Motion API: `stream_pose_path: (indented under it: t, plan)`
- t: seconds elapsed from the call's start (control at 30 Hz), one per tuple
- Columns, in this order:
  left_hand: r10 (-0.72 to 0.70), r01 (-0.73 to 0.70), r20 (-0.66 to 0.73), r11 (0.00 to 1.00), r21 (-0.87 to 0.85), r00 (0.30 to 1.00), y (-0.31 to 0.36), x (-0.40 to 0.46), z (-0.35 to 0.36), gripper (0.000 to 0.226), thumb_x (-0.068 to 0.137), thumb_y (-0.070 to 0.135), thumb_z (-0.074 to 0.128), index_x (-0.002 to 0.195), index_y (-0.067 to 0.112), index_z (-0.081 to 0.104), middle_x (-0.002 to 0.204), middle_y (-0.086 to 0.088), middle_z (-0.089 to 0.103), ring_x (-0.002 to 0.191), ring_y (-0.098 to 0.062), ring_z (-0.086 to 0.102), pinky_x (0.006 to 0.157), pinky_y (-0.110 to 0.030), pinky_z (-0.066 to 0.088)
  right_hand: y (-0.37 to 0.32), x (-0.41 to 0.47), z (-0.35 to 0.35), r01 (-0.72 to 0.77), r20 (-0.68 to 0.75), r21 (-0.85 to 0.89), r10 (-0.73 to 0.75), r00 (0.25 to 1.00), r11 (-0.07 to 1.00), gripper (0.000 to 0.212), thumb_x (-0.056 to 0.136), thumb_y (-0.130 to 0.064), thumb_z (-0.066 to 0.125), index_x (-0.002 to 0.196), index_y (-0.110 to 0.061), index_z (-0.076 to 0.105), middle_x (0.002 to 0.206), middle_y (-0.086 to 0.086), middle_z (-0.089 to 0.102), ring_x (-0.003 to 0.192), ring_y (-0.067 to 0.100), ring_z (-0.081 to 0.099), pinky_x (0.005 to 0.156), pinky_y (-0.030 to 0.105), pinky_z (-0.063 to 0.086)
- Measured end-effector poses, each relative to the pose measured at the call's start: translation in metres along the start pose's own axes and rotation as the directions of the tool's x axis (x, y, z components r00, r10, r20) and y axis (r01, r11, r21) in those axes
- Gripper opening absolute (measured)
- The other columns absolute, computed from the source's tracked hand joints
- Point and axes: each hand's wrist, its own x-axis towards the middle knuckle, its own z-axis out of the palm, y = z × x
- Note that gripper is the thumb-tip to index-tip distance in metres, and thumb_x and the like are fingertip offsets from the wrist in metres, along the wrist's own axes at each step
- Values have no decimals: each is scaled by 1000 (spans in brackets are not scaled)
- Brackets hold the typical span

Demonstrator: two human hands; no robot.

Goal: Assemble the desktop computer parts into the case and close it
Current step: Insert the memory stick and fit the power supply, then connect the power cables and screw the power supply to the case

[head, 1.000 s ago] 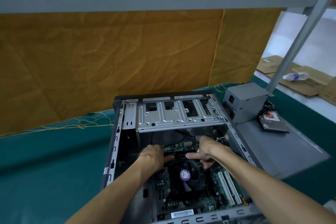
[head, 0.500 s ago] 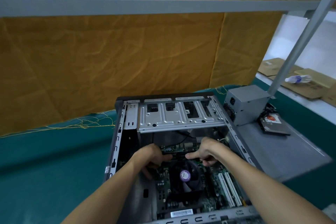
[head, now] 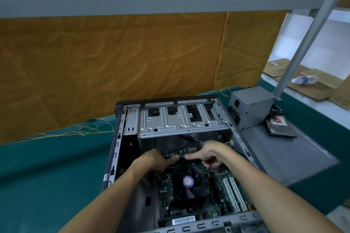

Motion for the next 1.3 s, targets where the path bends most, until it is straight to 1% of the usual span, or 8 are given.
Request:
stream_pose_path:
  t: [0.33,0.43,0.6,0.67,0.8,0.83,1.0,1.3]
  plan:
    - [6,37,-116,931,362,993,10,-1,7,85,97,74,30,136,4,56,134,-15,58,122,-31,60,96,-35,50,-4,-8,4,-48,-121,-129,33,992,990,81,75,-75,70,99,0,51,53,-1,57,46,7,52,71,19,54]
    - [85,-20,-113,876,483,990,14,-4,2,56,105,55,39,150,21,47,136,-15,55,123,-31,59,101,-38,51,-8,-24,5,12,-176,-173,-43,983,985,77,82,-69,69,117,-1,54,61,4,60,45,11,53,55,21,52]
    - [207,20,-298,790,613,932,24,-29,6,62,95,71,47,120,15,60,121,-6,66,111,-24,67,84,-33,52,0,-57,9,178,-268,-320,-269,925,931,48,94,-53,68,92,-5,62,75,7,67,53,20,64,55,31,59]
    - [436,-90,-409,764,638,802,26,-44,7,38,99,60,50,101,23,57,106,-2,68,99,-24,70,71,-33,50,11,-70,4,320,-384,-411,-480,789,854,32,95,-45,68,90,-13,65,76,1,67,60,17,66,60,34,59]
    - [695,-379,-565,717,585,445,37,-56,5,21,96,45,59,85,28,52,85,10,60,79,-16,63,59,-29,45,42,-92,-22,434,-660,-646,-745,95,628,11,93,-22,71,96,-20,61,83,-5,66,67,10,61,56,22,50]
    - [723,-433,-579,691,579,378,41,-55,4,18,94,42,63,90,28,54,91,9,59,84,-16,59,64,-29,47,50,-94,-30,360,-682,-670,-730,49,650,22,91,-25,72,106,-16,59,94,0,65,80,16,61,66,27,51]
    - [732,-339,-548,676,654,405,50,-30,7,52,99,52,56,145,28,47,139,3,49,127,-24,47,103,-37,40,64,-86,-45,168,-611,-391,-391,688,905,74,95,-28,65,151,-6,23,124,14,58,100,31,64,64,34,47]
    - [688,-182,-600,705,685,409,70,-25,18,47,100,47,54,143,28,57,137,-4,58,125,-30,56,96,-45,48,62,-76,-76,294,-554,-413,-494,671,862,35,82,7,54,115,-3,52,87,2,54,70,20,56,47,30,36]
